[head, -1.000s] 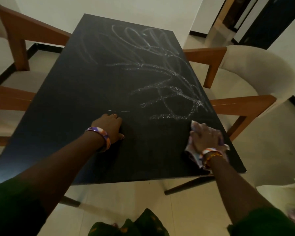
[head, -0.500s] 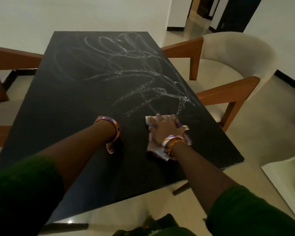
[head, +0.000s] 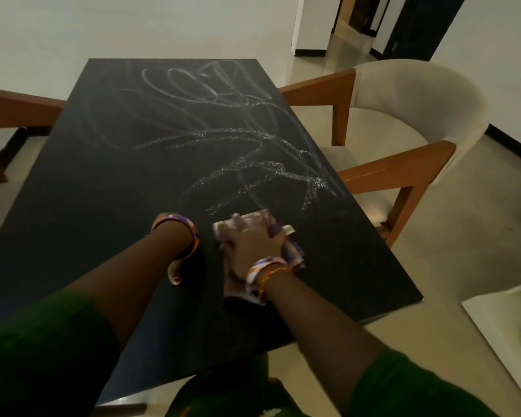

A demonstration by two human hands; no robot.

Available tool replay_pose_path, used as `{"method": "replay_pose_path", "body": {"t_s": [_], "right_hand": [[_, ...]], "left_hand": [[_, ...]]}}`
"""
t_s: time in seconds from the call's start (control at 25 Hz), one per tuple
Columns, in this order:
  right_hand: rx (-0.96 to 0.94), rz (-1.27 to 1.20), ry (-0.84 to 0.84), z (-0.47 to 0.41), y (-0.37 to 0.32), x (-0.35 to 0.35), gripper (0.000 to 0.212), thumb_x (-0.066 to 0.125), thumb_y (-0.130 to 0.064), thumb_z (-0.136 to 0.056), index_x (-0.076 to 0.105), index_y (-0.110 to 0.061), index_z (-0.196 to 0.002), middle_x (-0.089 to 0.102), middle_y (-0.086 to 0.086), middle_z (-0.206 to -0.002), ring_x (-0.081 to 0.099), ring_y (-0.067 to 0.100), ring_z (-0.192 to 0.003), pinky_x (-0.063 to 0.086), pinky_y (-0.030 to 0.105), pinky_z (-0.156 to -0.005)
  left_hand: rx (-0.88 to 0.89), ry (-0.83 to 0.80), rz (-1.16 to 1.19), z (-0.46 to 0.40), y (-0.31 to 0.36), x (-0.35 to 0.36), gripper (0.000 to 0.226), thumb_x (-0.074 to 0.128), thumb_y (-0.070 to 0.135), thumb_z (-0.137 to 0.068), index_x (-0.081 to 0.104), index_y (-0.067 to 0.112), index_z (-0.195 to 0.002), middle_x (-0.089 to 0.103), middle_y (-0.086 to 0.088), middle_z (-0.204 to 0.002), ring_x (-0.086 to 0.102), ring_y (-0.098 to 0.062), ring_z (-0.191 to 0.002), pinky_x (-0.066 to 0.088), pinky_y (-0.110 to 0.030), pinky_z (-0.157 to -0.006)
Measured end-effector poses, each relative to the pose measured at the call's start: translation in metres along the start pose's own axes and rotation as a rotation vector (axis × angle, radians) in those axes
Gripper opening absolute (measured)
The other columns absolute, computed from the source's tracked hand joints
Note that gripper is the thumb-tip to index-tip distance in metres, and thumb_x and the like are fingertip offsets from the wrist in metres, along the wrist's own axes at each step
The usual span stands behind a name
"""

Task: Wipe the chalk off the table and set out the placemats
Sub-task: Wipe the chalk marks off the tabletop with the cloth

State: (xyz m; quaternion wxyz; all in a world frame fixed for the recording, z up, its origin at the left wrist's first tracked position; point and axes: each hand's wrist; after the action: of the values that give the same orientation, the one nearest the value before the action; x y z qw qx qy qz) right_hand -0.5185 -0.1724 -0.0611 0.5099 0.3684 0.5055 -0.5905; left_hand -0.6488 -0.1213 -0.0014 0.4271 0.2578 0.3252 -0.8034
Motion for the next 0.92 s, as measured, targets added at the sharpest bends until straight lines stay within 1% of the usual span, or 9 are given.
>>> {"method": "replay_pose_path", "body": {"t_s": [0.12,0.2,0.28,0.4,0.52,0.68,0.76,0.84,0.92], "right_hand": [[-0.023,0.022,-0.009,-0.011,0.011,-0.002,0.045,0.031,-0.044,-0.099,0.024,-0.05,-0.143,0.008,-0.016,-0.158,-0.003,0.023,-0.146,0.004,0.075,-0.102],[0.156,0.0,0.018,-0.015,0.064,-0.011,0.046,0.03,-0.044,-0.1,0.02,-0.052,-0.144,0.006,-0.016,-0.159,-0.004,0.022,-0.146,0.007,0.072,-0.105],[0.364,-0.082,0.05,-0.014,0.13,-0.02,0.047,0.03,-0.043,-0.1,0.02,-0.049,-0.145,0.007,-0.011,-0.159,0.0,0.025,-0.146,0.007,0.071,-0.106],[0.503,-0.091,0.051,-0.015,0.181,-0.023,0.05,0.032,-0.041,-0.098,0.021,-0.042,-0.147,0.012,-0.001,-0.159,0.009,0.031,-0.145,0.012,0.065,-0.11],[0.478,-0.058,0.041,-0.028,0.142,-0.016,0.051,0.031,-0.041,-0.099,0.019,-0.04,-0.148,0.007,0.0,-0.16,0.008,0.034,-0.145,0.011,0.068,-0.109],[0.122,-0.05,0.005,-0.036,0.025,-0.01,0.048,0.033,-0.038,-0.099,0.023,-0.044,-0.146,0.005,-0.011,-0.16,0.0,0.026,-0.146,0.004,0.076,-0.102],[-0.001,0.004,-0.045,-0.041,0.001,-0.006,0.048,0.032,-0.039,-0.099,0.022,-0.046,-0.145,0.006,-0.012,-0.159,-0.002,0.024,-0.146,0.003,0.077,-0.101],[0.043,0.025,-0.033,-0.05,0.024,-0.011,0.048,0.03,-0.042,-0.099,0.02,-0.05,-0.145,0.005,-0.015,-0.159,-0.003,0.022,-0.146,0.004,0.073,-0.104],[0.226,-0.015,0.013,-0.05,0.08,-0.021,0.048,0.031,-0.042,-0.099,0.019,-0.048,-0.146,0.005,-0.013,-0.159,-0.001,0.022,-0.147,0.005,0.069,-0.108]], "left_hand": [[-0.017,-0.049,-0.026,0.001,-0.003,0.0,0.055,0.066,0.032,-0.082,0.049,0.006,-0.127,0.056,-0.009,-0.121,0.056,-0.022,-0.11,0.045,-0.026,-0.086],[-0.021,-0.033,-0.04,-0.001,-0.005,0.004,0.057,0.072,0.035,-0.076,0.053,0.008,-0.122,0.059,-0.006,-0.113,0.059,-0.019,-0.105,0.044,-0.024,-0.076],[-0.043,0.097,0.046,-0.007,-0.007,0.01,0.046,0.067,0.03,-0.081,0.055,0.011,-0.12,0.058,-0.003,-0.109,0.059,-0.018,-0.101,0.042,-0.022,-0.071],[-0.107,0.241,0.18,-0.009,-0.011,0.019,0.062,0.068,0.024,-0.079,0.041,0.011,-0.133,0.043,-0.012,-0.133,0.048,-0.028,-0.117,0.047,-0.033,-0.085],[-0.188,0.131,0.341,-0.01,-0.017,0.023,0.1,0.077,0.022,-0.07,0.015,0.006,-0.147,0.015,-0.022,-0.151,0.025,-0.041,-0.136,0.037,-0.05,-0.105],[-0.107,-0.025,0.142,-0.019,-0.018,0.016,0.117,0.085,0.036,-0.057,0.016,0.004,-0.147,0.009,-0.022,-0.153,0.012,-0.043,-0.14,0.025,-0.049,-0.11],[-0.097,-0.066,0.094,-0.025,-0.015,0.014,0.12,0.085,0.038,-0.056,0.014,0.005,-0.147,0.005,-0.024,-0.153,0.007,-0.046,-0.139,0.023,-0.052,-0.11],[-0.089,-0.084,0.058,-0.032,-0.015,0.016,0.12,0.085,0.038,-0.057,0.013,0.004,-0.147,0.003,-0.025,-0.153,0.006,-0.048,-0.139,0.023,-0.054,-0.11],[-0.081,-0.068,0.049,-0.039,-0.017,0.019,0.12,0.085,0.037,-0.056,0.013,0.003,-0.147,0.004,-0.026,-0.152,0.006,-0.049,-0.138,0.023,-0.055,-0.111]]}}
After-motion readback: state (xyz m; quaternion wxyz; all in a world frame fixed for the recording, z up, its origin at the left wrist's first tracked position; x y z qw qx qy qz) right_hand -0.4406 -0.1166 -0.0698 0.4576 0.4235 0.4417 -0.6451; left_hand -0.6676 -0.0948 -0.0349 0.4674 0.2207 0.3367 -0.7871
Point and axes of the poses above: each hand's wrist, its own z-axis away from the middle knuckle, its own x-axis out of the palm, y = z × x
